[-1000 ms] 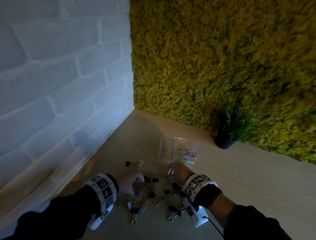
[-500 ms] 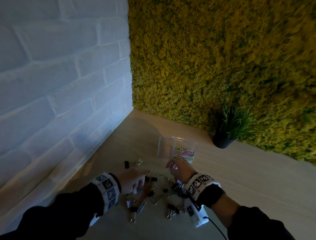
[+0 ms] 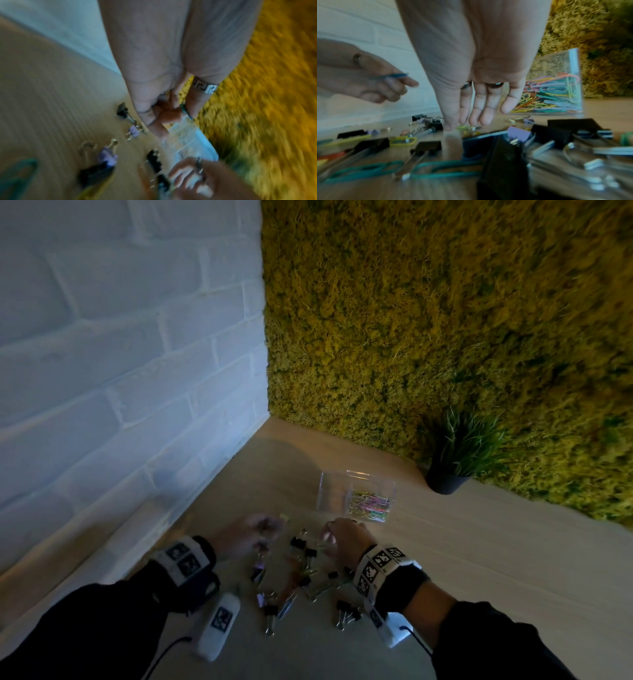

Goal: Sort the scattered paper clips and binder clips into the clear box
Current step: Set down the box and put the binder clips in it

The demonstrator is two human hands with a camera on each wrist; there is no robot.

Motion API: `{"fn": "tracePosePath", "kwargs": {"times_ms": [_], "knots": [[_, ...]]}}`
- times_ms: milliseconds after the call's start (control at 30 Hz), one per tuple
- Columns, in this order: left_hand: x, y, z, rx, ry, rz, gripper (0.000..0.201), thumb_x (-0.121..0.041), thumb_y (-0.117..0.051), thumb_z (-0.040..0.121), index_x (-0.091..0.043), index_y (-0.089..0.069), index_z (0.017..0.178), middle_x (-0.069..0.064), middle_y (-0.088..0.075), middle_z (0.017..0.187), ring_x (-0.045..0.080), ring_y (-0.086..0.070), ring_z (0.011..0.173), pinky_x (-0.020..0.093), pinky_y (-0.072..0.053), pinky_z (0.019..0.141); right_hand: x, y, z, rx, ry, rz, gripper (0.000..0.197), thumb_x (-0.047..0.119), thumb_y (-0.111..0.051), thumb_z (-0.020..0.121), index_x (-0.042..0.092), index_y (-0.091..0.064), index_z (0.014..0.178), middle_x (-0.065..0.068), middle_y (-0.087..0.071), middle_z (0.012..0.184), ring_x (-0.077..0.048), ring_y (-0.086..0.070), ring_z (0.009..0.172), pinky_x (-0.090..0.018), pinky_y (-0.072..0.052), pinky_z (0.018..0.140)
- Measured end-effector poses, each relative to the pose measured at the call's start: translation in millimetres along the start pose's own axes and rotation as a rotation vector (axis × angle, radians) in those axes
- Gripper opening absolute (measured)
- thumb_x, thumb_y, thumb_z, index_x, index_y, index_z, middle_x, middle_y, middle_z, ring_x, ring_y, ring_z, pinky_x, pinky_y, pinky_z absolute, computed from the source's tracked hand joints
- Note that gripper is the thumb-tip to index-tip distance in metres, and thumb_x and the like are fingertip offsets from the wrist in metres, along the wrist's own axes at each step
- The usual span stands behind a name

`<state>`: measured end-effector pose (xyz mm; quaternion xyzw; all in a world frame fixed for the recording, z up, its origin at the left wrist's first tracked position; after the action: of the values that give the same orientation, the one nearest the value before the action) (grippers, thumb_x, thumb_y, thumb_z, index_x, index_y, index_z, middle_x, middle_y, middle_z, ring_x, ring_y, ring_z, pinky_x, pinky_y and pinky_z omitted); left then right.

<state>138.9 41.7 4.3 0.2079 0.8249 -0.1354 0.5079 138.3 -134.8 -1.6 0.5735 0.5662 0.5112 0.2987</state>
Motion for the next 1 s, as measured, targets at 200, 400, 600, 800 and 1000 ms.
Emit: {"fn": "tracePosePath", "kwargs": {"times_ms": [200,400,600,800,1000], "knots": [[11.7,9.1,-21.9,-0.028,0.157,-0.755,0.010,-0.005,-0.048,0.071,-0.004,-0.051,0.062,0.006,-0.047,0.051,0.016,-0.049,0.037,0.017,-0.043,0.039,6.6,-5.0,4.7,0.106,-0.066,-0.102,0.027,0.013,-0.048,0.089,0.005,-0.062,0.111,-0.014,-0.061,0.120,-0.031,-0.058,0.113,-0.042,-0.048,0.096],[28.9,25.7,-23.2,-0.204,0.220,-0.543,0.046,-0.022,-0.032,0.096,-0.015,-0.039,0.052,-0.004,-0.034,0.039,0.006,-0.029,0.026,0.008,-0.020,0.030,18.6,-1.6,-7.8,0.066,0.001,-0.056,0.017,0.001,-0.040,0.091,0.008,-0.043,0.076,-0.007,-0.051,0.083,-0.022,-0.058,0.092,-0.031,-0.040,0.080],[15.3,36.9,-41.3,-0.108,-0.039,0.603,0.017,-0.010,-0.062,0.087,-0.018,-0.060,0.072,0.004,-0.058,0.073,0.010,-0.051,0.073,0.015,-0.038,0.062,9.5,9.6,-20.0,0.076,0.021,0.584,0.021,0.001,-0.037,0.093,0.014,-0.052,0.087,0.002,-0.047,0.064,-0.004,-0.045,0.050,-0.011,-0.035,0.047],[35.7,30.0,-47.6,0.059,0.074,1.067,0.026,-0.040,-0.074,0.069,-0.053,-0.052,0.077,-0.013,-0.048,0.093,0.002,-0.048,0.093,0.027,-0.040,0.092,44.8,-10.5,-5.5,0.034,-0.077,0.510,0.026,0.013,-0.035,0.098,0.014,-0.040,0.072,-0.009,-0.048,0.073,-0.023,-0.047,0.072,-0.025,-0.036,0.061],[39.2,26.3,-48.0,0.075,0.104,1.184,0.011,-0.047,-0.059,0.082,-0.037,-0.057,0.084,-0.016,-0.054,0.089,0.003,-0.051,0.086,0.025,-0.041,0.083,55.4,-18.4,1.7,-0.023,-0.055,0.055,0.035,0.024,-0.053,0.092,-0.001,-0.057,0.115,-0.019,-0.057,0.124,-0.032,-0.054,0.117,-0.036,-0.042,0.095]]}}
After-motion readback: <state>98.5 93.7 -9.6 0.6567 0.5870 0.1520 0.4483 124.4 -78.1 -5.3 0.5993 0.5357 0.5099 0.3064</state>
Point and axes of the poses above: each hand's wrist, its own z-axis towards the middle knuckle, its own y-axis out of the back of the hand, x = y × z, the point moved 6 cm from there along z, towards the middle knuckle
